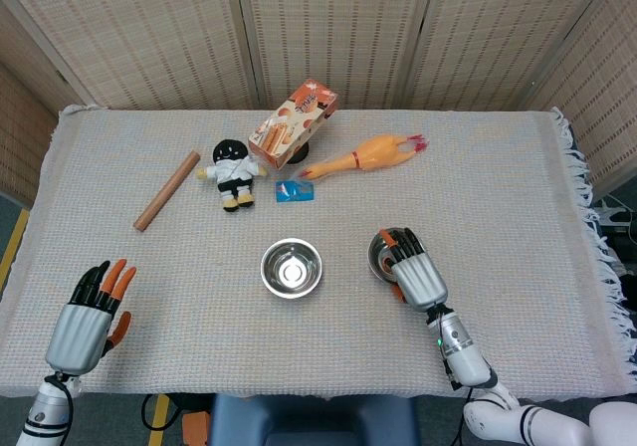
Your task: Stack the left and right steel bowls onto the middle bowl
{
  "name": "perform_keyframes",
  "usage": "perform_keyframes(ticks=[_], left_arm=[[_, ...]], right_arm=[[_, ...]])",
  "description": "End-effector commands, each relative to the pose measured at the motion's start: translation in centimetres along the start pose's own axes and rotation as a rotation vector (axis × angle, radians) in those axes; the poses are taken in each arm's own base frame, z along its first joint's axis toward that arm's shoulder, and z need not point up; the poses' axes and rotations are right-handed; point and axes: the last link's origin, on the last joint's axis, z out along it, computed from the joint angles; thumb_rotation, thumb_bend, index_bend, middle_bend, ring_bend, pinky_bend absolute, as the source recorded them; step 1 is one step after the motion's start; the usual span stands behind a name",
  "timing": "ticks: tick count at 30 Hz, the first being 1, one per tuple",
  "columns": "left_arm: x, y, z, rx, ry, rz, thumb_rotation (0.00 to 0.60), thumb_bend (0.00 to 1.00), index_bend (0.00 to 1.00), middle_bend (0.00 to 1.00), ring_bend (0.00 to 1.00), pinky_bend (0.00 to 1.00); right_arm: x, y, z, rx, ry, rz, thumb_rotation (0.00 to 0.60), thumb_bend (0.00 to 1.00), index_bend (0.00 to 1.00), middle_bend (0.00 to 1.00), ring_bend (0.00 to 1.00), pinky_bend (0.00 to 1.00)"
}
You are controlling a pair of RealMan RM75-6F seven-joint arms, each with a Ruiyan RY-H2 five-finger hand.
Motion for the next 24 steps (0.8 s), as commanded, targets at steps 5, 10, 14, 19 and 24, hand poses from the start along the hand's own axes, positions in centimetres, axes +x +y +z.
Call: perform_keyframes(ticks=[5,10,14,19,24], left_arm=[[0.2,-0.2,-0.1,0.007,-0.002,0.003,0.6,0.47,0.0,0.0,0.0,0.12],[0.5,-0.2,-0.2,0.007,0.007,-0.004,0.6,0.47,0.0,0.0,0.0,0.12],[0.5,-0.4,-0.1,0.009,0.002,-0.01,0.6,0.47,0.0,0.0,0.0,0.12],[0.9,-0.8,-0.1,0.018,0.007,-0.023,0.6,0.47,0.0,0.0,0.0,0.12],[1.6,-1.6,-0.2,0.041,0.02,-0.047,0.6,0.47,0.0,0.0,0.0,0.12]], right_arm=[[0.4,-0.6,0.0,0.018,0.071,0.008,0.6,0.47,0.79,0.07,0.0,0.0],[3.4,-1.7,-1.3,0.078,0.211,0.063,0.6,0.5,0.81,0.08,0.0,0.0],[5.3,-4.3,-1.1,0.158,0.255,0.088,0.6,0.5,0.81,0.08,0.0,0.0],[5.9,-8.8,1.1,0.244,0.239,0.074,0.6,0.5,0.79,0.08,0.0,0.0],[4.6,-12.4,3.8,0.28,0.189,0.086,0.6,0.5,0.72,0.08,0.0,0.0]])
